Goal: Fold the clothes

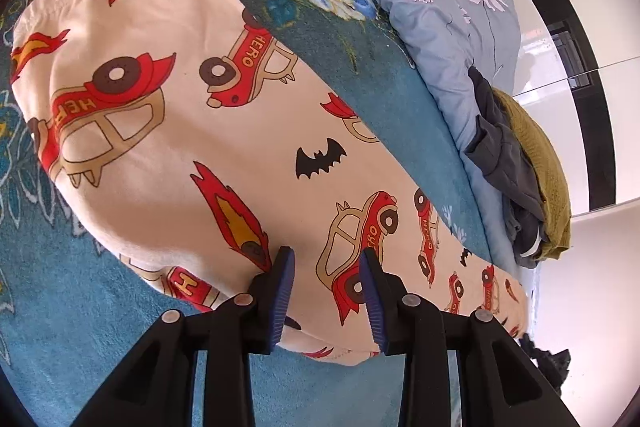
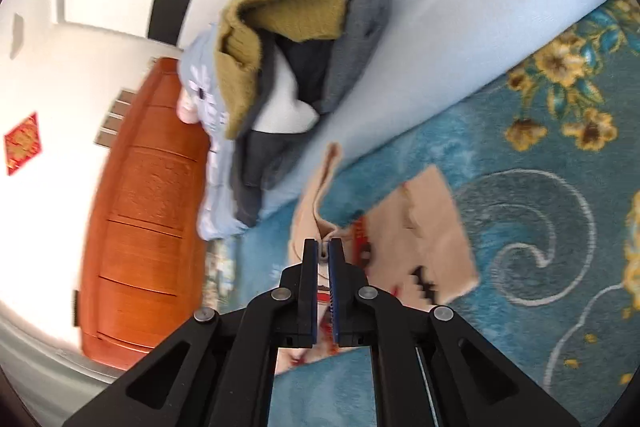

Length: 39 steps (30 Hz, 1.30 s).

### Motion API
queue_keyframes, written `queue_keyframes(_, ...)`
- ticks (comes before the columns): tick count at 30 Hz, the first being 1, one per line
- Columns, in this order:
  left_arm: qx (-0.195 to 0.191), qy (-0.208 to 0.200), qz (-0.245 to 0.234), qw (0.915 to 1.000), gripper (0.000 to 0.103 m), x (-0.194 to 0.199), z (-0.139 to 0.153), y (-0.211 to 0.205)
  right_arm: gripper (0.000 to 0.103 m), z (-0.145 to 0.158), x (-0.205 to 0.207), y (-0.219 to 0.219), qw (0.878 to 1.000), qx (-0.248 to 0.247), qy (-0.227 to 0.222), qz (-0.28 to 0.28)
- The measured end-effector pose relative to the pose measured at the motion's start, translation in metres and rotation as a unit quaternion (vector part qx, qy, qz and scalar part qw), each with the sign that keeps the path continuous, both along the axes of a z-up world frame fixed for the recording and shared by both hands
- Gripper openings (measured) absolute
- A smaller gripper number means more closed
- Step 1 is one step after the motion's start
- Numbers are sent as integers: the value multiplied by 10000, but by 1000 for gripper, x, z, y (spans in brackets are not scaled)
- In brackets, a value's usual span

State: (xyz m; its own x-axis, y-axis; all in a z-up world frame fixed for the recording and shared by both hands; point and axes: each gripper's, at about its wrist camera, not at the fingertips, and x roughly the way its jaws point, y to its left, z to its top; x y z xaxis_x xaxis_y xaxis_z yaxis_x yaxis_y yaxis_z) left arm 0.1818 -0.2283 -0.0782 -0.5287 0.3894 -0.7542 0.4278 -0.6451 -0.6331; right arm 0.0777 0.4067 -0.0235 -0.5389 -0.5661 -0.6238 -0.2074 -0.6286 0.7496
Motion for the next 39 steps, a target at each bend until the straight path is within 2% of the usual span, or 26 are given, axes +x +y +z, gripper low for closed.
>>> queue_keyframes(3,-19,-40,0,10000,37,-1,0,0,5,-30,6,9,9979,226,-596,-106)
queue_keyframes(6,-82,-66,-63,9999,37,-1,3,0,5,-33,10,11,9981,134,-553,-247)
queue_keyframes(9,-152,-60,-37,9999,39,0,4,-4,4,-22,11,11,9984,313,-433,-159)
queue_keyframes(14,-142,-94,44,9998,40,2,1,-2,4,-37,5,8,9939,671,-875,-31)
queue_keyframes(18,-249,-94,-76,9996,41,2,4,0,4,-37,5,3,9917,915,-892,105)
queue_keyframes(24,-186,-68,17,9998,41,6,2,-1,6,-32,1,-3,9853,1381,-967,261)
queue_keyframes(27,-173,-65,6,9998,41,7,3,-2,15,-35,-2,-5,9820,1546,-1052,275)
queue_keyframes(29,-177,-54,-10,9998,41,9,5,-3,23,-37,-3,-4,9828,1496,-1064,202)
queue_keyframes(31,-194,-21,-27,9998,41,12,8,-5,24,-40,-4,-2,9852,1355,-1046,101)
queue_keyframes(35,-173,-13,4,9998,43,18,9,-8,34,-49,-3,1,9928,744,-933,-65)
queue_keyframes(37,-158,-13,25,9999,43,20,10,-10,34,-52,-1,1,9947,545,-859,-119)
queue_keyframes(39,-143,-13,47,9999,43,23,10,-12,27,-55,1,2,9956,423,-814,-187)
